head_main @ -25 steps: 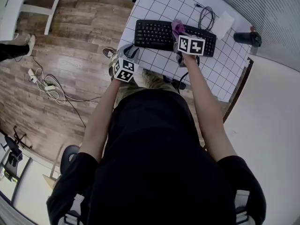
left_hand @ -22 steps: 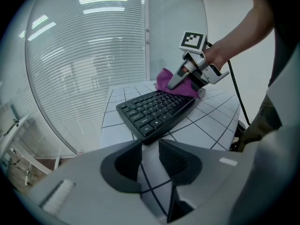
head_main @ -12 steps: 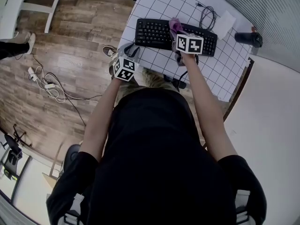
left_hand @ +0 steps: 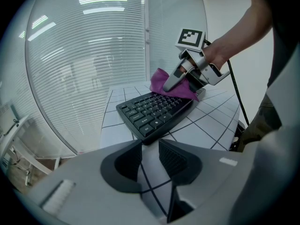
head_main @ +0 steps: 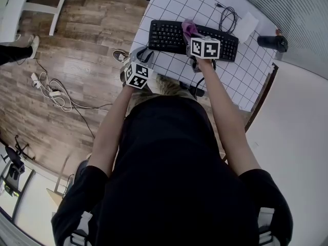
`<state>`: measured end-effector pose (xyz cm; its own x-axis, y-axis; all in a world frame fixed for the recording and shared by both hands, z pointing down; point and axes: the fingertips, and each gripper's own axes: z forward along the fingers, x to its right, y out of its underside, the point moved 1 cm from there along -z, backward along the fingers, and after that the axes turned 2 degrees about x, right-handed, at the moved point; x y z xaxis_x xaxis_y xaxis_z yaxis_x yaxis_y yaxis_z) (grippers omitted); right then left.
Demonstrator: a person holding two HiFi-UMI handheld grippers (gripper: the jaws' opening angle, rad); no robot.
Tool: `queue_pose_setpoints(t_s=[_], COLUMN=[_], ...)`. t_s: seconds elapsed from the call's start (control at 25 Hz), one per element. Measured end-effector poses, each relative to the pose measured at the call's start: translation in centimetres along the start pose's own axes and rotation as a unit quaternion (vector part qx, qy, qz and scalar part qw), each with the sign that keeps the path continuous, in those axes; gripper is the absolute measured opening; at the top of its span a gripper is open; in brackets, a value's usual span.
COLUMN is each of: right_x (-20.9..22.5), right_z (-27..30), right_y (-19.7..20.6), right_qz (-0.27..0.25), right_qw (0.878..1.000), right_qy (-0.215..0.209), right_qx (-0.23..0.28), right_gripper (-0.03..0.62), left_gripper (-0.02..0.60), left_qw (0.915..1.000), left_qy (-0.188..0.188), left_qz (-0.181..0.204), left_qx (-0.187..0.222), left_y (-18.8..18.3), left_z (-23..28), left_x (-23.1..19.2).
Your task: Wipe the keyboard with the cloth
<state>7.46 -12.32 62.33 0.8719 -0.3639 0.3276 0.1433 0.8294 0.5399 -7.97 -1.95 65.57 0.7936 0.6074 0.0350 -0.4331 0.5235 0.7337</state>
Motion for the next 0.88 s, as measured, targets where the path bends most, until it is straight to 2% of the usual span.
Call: queue_pose_setpoints(t_s=[0.36,0.88], right_x=[-1.7,-2.5], right_z=[0.8,1.2], right_y=[-0.1,-0.3], right_qz=[-0.016,-0.025], right_qw=[1.0,0.999], right_qy=[-0.019,-0.023], right_qx=[-0.008,-0.006], right_gripper=[0.066,0.066], left_gripper=[0.112,0.112], left_qw=[1.0,1.0], left_qy=[0.0,0.0], left_qz=[0.0,0.0], left_qx=[0.0,0.0], left_y=[-0.1,0.0], left_z=[0.0,-0.1], left_x=[0.0,0.0])
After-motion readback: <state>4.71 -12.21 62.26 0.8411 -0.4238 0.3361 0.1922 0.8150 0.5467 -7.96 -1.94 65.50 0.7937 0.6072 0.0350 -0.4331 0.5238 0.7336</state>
